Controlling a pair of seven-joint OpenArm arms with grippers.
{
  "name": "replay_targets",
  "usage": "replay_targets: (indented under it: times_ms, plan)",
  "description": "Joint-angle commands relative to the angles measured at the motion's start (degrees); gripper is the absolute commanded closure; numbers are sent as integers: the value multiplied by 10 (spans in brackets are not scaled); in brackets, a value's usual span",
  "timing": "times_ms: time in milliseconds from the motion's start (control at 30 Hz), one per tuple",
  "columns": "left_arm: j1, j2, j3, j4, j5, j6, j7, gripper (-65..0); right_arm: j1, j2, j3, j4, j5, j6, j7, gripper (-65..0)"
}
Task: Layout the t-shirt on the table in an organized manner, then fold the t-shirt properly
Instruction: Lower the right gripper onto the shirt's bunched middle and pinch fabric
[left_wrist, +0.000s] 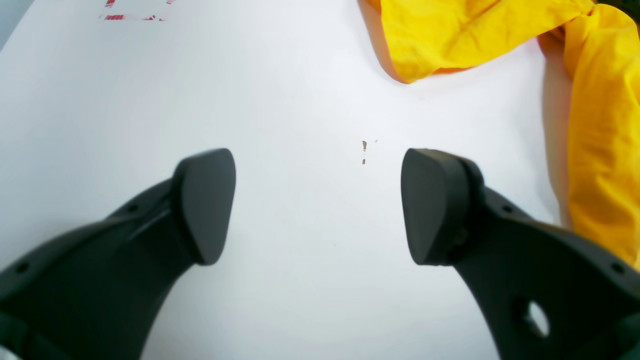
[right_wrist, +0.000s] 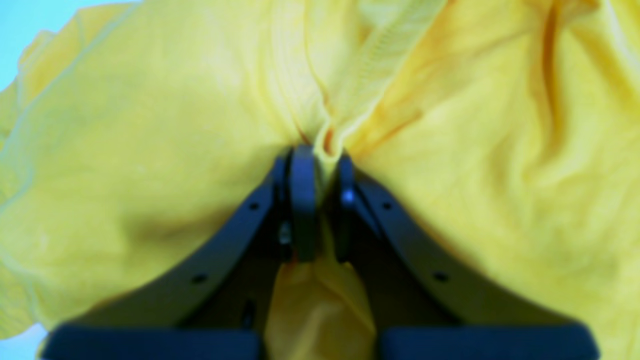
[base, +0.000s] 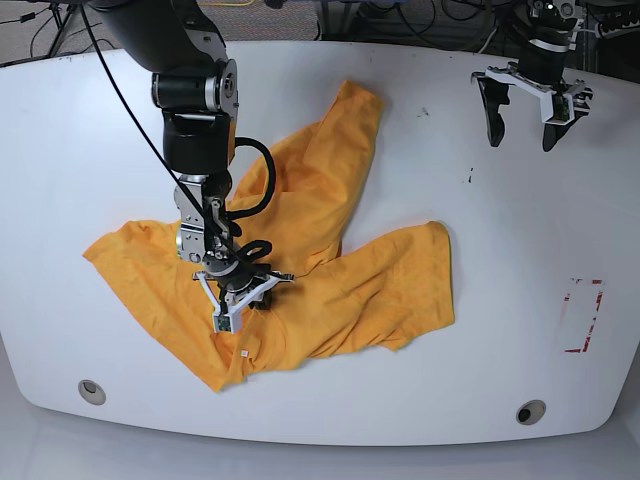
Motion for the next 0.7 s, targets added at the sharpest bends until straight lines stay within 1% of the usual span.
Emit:
replay_targets:
  times_ms: [0, 100, 200, 233, 300, 333, 433, 500, 667]
  plan:
    - [3, -2, -2, 8, -4, 0, -16, -486, 11, 1, 0, 33, 5, 0, 9, 0]
    - [3, -2, -2, 7, -4, 0, -16, -486, -4, 0, 0, 60, 5, 0, 8, -24]
    - [3, -2, -1, 7, -4, 0, -16, -486, -17, 0, 0, 91, 5, 0, 4, -82]
    - [3, -2, -1, 7, -4, 0, -16, -486, -22, 0, 0, 104, 5, 0, -1, -125]
    - [3, -2, -1, 7, -4, 0, -16, -486, -23, 0, 0, 117, 5, 2, -7, -178]
    - [2, -2, -1, 7, -4, 0, -16, -486, -24, 0, 0, 122, 5, 3, -11, -214]
    - [2, -2, -1, 7, -4, 0, -16, -486, -26, 0, 0, 128, 5, 4, -15, -281]
    - [2, -2, -1, 7, -4, 0, -16, -486, -25, 0, 0, 127, 5, 4, -15, -293]
    - [-5, -2, -1, 6, -4, 0, -15, -486, -23, 0, 0, 126, 6, 4, -13, -296]
